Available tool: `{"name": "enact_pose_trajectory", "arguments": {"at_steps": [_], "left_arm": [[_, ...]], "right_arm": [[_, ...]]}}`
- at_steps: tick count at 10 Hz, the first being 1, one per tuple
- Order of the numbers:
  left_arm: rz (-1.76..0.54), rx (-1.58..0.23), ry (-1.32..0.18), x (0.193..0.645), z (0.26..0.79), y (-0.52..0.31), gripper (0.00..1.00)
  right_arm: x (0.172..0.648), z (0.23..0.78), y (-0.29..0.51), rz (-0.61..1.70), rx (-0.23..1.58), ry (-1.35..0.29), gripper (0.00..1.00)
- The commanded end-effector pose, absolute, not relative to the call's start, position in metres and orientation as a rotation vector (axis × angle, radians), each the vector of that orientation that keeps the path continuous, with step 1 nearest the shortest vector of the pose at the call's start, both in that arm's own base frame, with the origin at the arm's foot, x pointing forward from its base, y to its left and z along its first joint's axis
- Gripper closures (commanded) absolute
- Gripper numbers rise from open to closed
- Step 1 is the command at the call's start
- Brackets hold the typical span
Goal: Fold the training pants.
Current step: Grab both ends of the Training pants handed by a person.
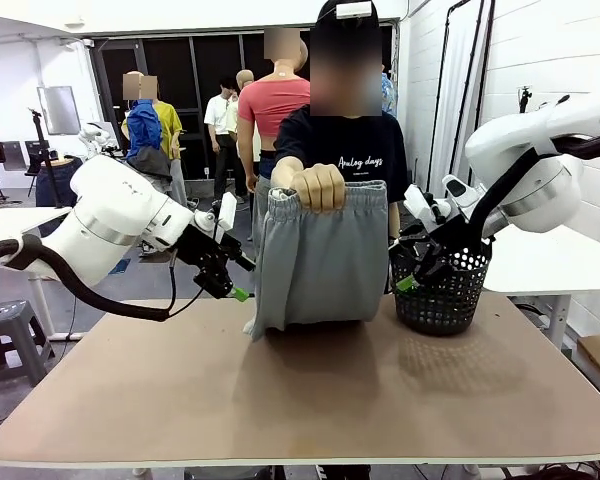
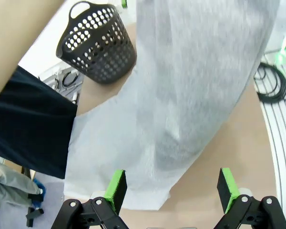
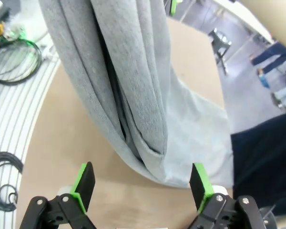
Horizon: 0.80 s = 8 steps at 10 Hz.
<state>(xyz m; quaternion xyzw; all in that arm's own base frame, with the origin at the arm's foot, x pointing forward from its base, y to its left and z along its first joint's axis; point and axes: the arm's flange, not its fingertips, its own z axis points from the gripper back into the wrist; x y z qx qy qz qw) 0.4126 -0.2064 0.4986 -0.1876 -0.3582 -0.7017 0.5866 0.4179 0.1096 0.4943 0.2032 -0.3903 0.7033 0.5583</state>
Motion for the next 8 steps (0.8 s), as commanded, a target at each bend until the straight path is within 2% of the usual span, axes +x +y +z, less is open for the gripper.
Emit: {"name": "enact_pose_trajectory", "arguments": {"at_steps": [1, 4, 5, 8], "left_arm": [[-1.589, -0.494, -0.917, 0.4088, 0.4993, -0.2048, 0.00], [-1.530, -0.478, -0.991, 0.4020, 0.4997, -0.2092, 0.00], [-1.547, -0.500, -0.905, 0.4080, 0.5059, -0.2106, 0.00], [-1.531, -0.498, -0.921, 0.4069, 0.5069, -0.2119, 0.00]], "right_arm": [[0.4199, 0.4902, 0.1139, 1.679, 0.549, -0.989, 0.00], [0.4191, 0.4883, 0.1176, 1.679, 0.599, -0.970, 0.00], [0.4166, 0.4916, 0.1169, 1.654, 0.559, -0.943, 0.00], [0.4122, 0.4887, 0.1161, 1.673, 0.570, -0.945, 0.00]]}}
